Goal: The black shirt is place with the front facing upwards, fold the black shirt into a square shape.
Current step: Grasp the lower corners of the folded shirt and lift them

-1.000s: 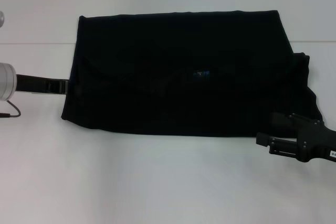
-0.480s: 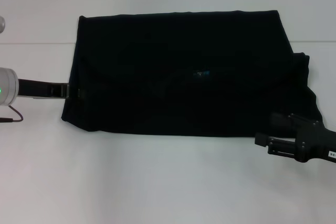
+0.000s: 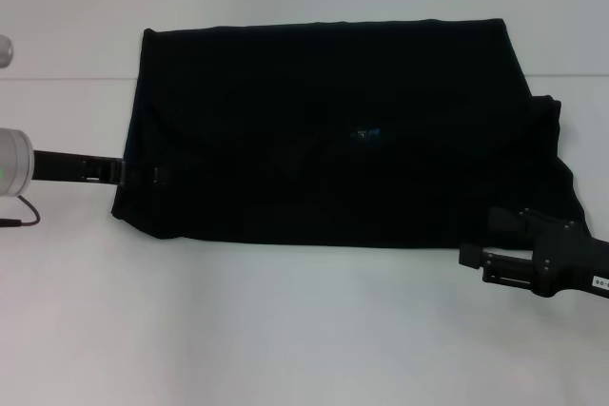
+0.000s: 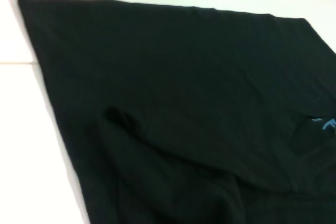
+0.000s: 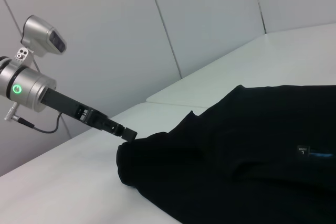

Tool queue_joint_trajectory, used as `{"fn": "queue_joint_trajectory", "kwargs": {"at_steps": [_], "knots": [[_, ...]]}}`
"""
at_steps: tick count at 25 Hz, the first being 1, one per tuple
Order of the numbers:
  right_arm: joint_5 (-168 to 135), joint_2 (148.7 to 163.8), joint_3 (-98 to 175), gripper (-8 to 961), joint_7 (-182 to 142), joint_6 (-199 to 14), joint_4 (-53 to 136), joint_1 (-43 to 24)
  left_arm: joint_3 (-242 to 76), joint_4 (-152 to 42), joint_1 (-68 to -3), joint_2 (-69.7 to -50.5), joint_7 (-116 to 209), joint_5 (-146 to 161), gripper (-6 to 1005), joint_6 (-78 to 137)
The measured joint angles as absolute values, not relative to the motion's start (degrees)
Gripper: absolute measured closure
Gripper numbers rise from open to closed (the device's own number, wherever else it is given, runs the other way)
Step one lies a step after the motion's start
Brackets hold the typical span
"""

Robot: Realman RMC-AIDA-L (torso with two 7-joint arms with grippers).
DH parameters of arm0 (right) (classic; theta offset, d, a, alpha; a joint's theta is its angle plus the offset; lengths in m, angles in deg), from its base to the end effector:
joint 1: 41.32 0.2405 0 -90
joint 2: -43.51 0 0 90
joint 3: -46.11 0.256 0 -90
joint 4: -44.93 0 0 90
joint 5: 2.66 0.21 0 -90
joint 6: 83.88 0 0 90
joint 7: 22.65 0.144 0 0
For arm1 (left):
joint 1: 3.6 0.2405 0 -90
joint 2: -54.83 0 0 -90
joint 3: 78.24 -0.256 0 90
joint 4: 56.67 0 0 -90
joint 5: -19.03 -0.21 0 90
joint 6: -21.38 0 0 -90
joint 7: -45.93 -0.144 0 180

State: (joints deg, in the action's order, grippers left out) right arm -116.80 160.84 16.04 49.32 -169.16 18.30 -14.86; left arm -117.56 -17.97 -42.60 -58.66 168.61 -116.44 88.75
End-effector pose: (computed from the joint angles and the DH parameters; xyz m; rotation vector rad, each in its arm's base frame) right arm 0.3110 0.3077 -0.0023 -2.5132 0.8054 0.7654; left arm -0.2940 0.4059 0.0434 -2.2475 -1.3316 -0.2346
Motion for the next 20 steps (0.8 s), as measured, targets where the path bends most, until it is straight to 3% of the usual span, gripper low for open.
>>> {"fn": "queue_joint_trajectory", "kwargs": {"at_steps": [12, 20], "knots": [[-117.0, 161.28, 16.2, 9, 49.3, -169.0, 18.3, -14.9, -121.1, -17.2, -42.6, -58.91, 168.2, -116.9, 188, 89.4], [-117.0, 161.28, 16.1, 9, 49.3, -169.0, 18.3, -14.9, -121.8, -17.1, -42.5, -59.96, 167.8, -118.2, 89, 88.2]]}}
